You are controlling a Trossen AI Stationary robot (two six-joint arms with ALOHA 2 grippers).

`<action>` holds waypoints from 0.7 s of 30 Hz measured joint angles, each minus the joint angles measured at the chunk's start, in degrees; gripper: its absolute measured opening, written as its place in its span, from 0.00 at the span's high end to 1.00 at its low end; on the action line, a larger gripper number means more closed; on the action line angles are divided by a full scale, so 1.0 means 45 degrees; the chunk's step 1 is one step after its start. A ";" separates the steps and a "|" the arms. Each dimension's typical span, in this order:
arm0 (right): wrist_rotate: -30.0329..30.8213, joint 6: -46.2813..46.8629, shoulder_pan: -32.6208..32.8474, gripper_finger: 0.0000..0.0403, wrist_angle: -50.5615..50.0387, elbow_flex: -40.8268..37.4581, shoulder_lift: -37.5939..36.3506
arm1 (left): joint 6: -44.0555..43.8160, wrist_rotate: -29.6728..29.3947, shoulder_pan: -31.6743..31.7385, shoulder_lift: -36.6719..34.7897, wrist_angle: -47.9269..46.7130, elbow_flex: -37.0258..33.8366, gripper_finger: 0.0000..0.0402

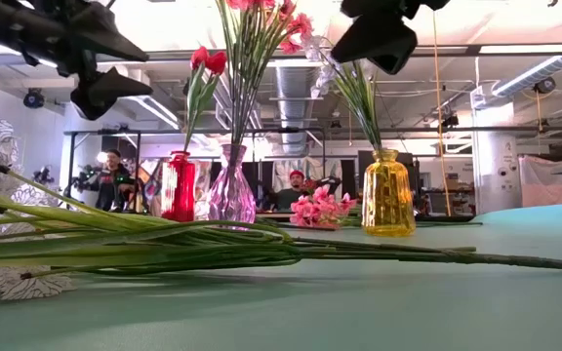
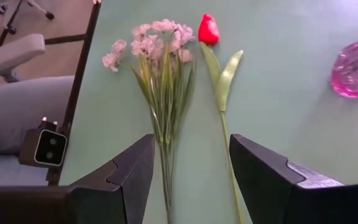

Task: Sort flowers into vase by color
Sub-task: Put the bottom white flower into the yellow vase

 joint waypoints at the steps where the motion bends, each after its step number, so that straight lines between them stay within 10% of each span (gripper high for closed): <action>1: 0.0005 0.0000 0.0024 0.50 0.0000 0.0173 0.0220 | -0.0084 -0.0166 -0.0267 0.0000 -0.0025 0.0000 0.46; 21: -0.0221 0.1427 0.0886 0.50 -0.0752 0.3857 0.4710 | -0.0078 -0.0357 -0.1664 0.0130 -0.1205 -0.0015 0.46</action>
